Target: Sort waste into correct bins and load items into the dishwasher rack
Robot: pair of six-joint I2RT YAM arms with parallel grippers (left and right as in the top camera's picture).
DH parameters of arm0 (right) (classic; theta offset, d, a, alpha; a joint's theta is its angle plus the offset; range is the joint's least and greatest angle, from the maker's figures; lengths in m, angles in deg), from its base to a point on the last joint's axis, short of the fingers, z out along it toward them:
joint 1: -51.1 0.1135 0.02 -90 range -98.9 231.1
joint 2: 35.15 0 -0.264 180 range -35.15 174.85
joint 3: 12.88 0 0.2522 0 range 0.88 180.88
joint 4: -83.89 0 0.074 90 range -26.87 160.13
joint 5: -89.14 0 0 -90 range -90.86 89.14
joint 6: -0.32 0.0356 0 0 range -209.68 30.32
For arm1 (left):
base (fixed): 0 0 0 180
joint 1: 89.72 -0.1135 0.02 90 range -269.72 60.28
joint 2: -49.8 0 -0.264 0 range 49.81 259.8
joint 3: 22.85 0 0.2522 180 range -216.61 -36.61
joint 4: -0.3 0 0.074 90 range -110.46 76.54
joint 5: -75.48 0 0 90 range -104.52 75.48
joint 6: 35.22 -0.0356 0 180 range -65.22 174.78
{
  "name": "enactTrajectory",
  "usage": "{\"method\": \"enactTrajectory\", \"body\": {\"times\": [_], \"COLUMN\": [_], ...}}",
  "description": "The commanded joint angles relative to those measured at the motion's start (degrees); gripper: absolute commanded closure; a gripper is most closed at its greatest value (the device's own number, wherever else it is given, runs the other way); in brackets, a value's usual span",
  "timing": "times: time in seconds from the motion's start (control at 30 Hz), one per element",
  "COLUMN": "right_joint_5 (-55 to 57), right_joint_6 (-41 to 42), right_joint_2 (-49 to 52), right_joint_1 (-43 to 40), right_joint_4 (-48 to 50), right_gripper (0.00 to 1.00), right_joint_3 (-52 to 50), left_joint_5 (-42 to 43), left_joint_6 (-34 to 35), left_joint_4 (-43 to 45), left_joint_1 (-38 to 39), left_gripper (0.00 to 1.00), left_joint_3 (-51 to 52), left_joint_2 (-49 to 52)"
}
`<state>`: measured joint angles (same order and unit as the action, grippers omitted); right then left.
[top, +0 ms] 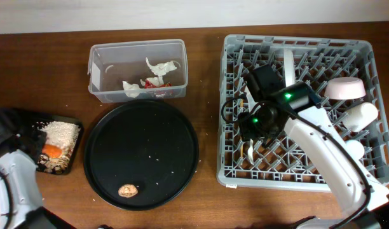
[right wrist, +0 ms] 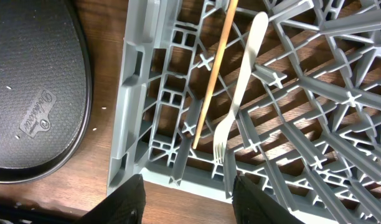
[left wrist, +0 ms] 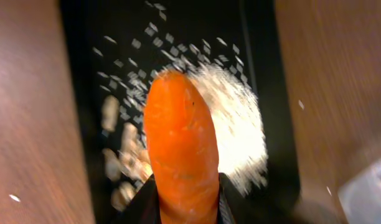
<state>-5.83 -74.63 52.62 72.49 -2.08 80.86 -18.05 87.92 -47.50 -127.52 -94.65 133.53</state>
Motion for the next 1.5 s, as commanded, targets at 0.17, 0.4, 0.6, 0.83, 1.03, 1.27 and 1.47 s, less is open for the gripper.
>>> {"method": "enactTrajectory", "body": {"times": [0.17,0.4,0.6,0.83,1.03,1.27,1.47], "right_joint_5": [0.7,0.7,0.7,0.7,0.7,0.7,0.7], "right_joint_6": [0.0,0.0,0.0,0.0,0.0,0.0,0.0], "right_joint_2": [-0.2,-0.2,-0.2,-0.2,-0.2,-0.2,-0.2], "right_joint_1": [-0.4,-0.4,-0.4,-0.4,-0.4,-0.4,-0.4], "right_joint_4": [-0.3,-0.2,0.0,0.0,0.0,0.0,-0.1], "right_gripper": [0.50,0.50,0.50,0.50,0.50,0.50,0.50], "right_joint_3": [0.4,0.4,0.4,0.4,0.4,0.4,0.4], "left_joint_5": [-1.9,4.6,5.6,5.7,3.7,3.1,3.7], "left_joint_6": [-1.1,-0.6,-0.4,-0.4,-0.4,0.0,0.3], "left_joint_4": [-2.1,-8.4,-15.3,-16.2,-16.2,-15.2,-15.3], "left_joint_1": [-2.4,-2.1,0.0,0.8,-1.6,-9.9,-10.8], "left_gripper": [0.87,0.96,0.97,0.97,0.96,0.69,0.42], "left_joint_3": [-1.1,-1.1,-1.1,-1.1,-2.2,-3.5,-3.5], "left_joint_2": [10.8,11.1,11.1,11.1,11.1,11.1,11.1]}}
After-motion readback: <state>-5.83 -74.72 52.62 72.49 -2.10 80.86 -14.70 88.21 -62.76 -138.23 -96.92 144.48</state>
